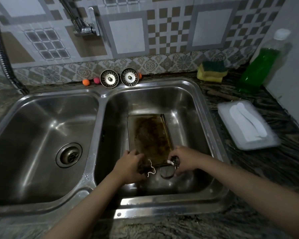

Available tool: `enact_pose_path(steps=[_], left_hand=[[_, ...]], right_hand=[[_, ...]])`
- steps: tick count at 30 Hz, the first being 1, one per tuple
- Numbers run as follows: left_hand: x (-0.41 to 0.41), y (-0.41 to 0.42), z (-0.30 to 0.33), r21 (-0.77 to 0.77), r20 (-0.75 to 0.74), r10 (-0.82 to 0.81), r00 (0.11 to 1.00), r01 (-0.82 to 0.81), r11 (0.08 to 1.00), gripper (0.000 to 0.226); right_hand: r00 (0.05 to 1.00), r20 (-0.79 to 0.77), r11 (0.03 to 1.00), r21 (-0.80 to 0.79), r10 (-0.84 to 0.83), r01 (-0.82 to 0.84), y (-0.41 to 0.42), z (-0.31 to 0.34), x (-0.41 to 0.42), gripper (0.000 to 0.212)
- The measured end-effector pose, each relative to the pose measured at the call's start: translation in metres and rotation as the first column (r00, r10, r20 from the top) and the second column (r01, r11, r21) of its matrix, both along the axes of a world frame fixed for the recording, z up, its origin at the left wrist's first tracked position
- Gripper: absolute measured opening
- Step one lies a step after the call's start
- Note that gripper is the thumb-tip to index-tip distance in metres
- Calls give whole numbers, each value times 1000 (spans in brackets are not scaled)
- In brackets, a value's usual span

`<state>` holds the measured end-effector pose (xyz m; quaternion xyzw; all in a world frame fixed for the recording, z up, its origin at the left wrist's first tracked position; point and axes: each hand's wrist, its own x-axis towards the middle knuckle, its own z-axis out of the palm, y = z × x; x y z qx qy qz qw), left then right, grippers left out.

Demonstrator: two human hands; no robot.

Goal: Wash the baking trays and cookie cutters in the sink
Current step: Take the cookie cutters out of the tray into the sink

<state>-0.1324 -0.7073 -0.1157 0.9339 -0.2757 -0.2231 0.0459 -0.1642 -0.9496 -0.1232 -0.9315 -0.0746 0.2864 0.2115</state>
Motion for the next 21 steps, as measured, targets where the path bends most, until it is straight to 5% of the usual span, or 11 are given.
enact_pose_path(steps=[6, 10, 15, 21], left_hand=[[-14, 1, -11, 157, -88, -130, 988, 142, 977, 53], [-10, 1, -8, 72, -82, -85, 993, 91, 993, 41], [0, 12, -10, -257, -109, 246, 963, -267, 929, 41], [23, 9, -26, -310, -320, 512, 797, -599, 739, 57]], right_hand=[[993, -111, 985, -161, 43, -61, 19, -9, -10, 63], [983, -184, 992, -122, 14, -37, 23, -11, -8, 71], [987, -113, 993, -27, -114, 111, 19, -9, -5, 66], [884, -19, 876, 128, -466, 465, 21, -17, 14, 76]])
